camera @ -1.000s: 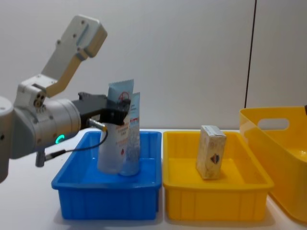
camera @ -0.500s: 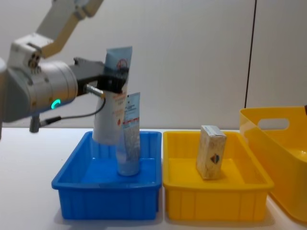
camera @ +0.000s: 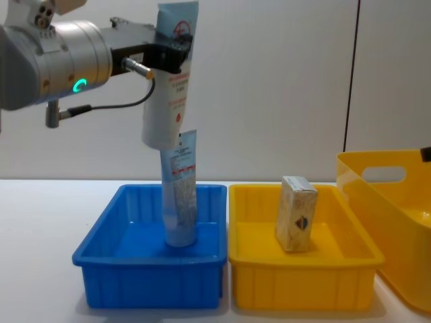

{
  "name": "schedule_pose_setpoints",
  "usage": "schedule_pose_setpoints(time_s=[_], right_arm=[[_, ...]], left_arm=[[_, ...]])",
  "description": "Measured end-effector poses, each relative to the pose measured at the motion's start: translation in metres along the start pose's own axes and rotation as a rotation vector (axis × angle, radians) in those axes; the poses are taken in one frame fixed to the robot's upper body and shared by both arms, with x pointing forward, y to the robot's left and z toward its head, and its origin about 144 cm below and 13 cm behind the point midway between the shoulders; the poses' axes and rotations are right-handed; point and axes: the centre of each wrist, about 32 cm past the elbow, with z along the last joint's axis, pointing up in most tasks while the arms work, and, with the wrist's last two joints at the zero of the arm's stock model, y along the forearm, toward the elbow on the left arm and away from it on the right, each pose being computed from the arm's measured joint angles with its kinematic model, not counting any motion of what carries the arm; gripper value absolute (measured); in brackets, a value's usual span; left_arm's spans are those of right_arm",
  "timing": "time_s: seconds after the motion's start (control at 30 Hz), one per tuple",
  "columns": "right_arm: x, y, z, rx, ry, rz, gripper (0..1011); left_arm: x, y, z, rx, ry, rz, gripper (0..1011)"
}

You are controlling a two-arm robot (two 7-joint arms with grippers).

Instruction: Bimanual collaborative sorting of washing and personal care products

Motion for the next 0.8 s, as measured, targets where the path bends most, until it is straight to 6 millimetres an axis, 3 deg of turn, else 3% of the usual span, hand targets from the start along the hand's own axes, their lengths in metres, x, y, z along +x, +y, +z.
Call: schedule_pose_setpoints(time_s=[0.37, 0.8], right_arm=[[-0.014, 0.013, 0.001, 0.054, -0.069, 0.081, 1003], [-0.025, 0.017, 0.007, 0.113, -0.136, 0.239, 1003]], left_arm=[[0.022, -0.028, -0.001, -0.068, -0.035, -0.066, 170], [0.035, -0.045, -0.002, -0.096, -0.057, -0.111, 170]])
